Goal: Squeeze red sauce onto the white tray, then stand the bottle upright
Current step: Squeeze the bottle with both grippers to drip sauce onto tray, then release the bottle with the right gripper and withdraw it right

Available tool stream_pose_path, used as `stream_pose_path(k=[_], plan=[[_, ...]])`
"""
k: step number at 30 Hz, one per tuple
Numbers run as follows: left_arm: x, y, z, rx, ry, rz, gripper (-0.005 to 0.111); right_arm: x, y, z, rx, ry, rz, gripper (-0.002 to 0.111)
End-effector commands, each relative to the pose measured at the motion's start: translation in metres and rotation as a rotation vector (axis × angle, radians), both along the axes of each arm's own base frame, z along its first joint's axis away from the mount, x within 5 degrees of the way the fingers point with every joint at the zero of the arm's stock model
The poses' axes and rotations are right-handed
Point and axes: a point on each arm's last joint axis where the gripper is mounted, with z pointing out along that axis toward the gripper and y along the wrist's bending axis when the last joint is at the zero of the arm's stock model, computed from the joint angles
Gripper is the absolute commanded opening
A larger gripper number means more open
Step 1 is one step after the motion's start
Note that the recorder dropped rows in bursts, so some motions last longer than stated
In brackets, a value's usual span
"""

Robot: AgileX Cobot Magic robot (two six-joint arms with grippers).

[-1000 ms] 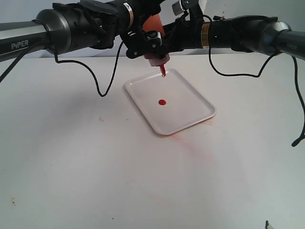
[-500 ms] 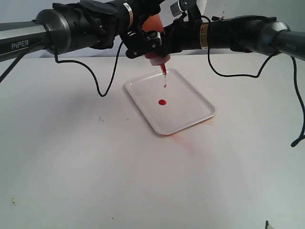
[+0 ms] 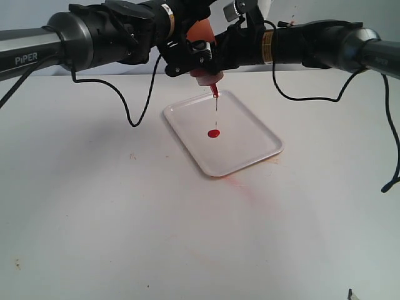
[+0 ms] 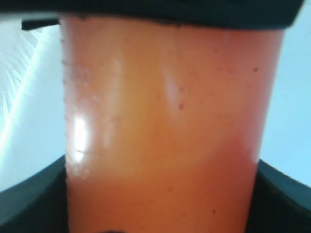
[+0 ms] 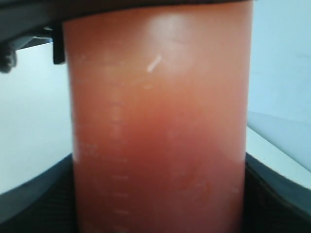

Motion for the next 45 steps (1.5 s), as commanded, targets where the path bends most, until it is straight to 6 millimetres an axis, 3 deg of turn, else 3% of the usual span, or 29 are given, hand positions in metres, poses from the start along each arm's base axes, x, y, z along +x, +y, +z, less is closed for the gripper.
stream_pose_path(k=[1,5,8,9,12,15,20,25,31,36,41,45], plan=[[-0.002,-0.001,0.008,-0.016,-0.016,0.006,0.000,0.000,0.000,0.008,0.010,-0.013,-0.003,0.025],[-0.002,-0.001,0.008,-0.016,-0.016,0.006,0.000,0.000,0.000,0.008,0.021,0.008,-0.011,0.054],[-0.002,-0.001,0.008,-0.016,-0.016,0.006,0.000,0.004,-0.003,0.005,-0.011,0.011,-0.061,0.096],[-0.002,-0.001,0.008,-0.016,-0.016,0.006,0.000,0.005,-0.004,0.004,-0.019,0.019,-0.071,0.105],[-0.001,0.000,0.009,-0.015,-0.018,0.014,0.000,0.002,-0.010,0.005,-0.073,0.006,-0.035,0.105],[-0.001,0.000,0.009,-0.019,-0.017,0.015,0.000,0.000,-0.024,0.018,-0.052,0.010,-0.003,0.105],[-0.001,0.000,0.009,-0.019,-0.017,0.015,0.000,-0.001,-0.064,0.033,0.002,0.050,0.025,0.093],[-0.001,0.000,0.009,-0.020,-0.016,0.015,0.000,-0.008,-0.108,0.040,0.050,0.080,0.106,0.065],[0.000,0.003,0.009,-0.015,-0.026,0.046,0.000,-0.003,-0.169,0.040,0.075,0.118,-0.022,0.033],[0.000,0.005,0.010,-0.010,-0.035,0.076,0.000,-0.006,-0.194,0.029,0.093,0.171,-0.078,0.000],[0.001,0.006,0.010,-0.009,-0.038,0.083,0.000,-0.012,-0.200,0.011,0.102,0.233,-0.094,0.000],[0.001,0.006,0.010,-0.011,-0.038,0.086,0.000,-0.015,-0.203,-0.018,0.068,0.277,-0.175,0.000]])
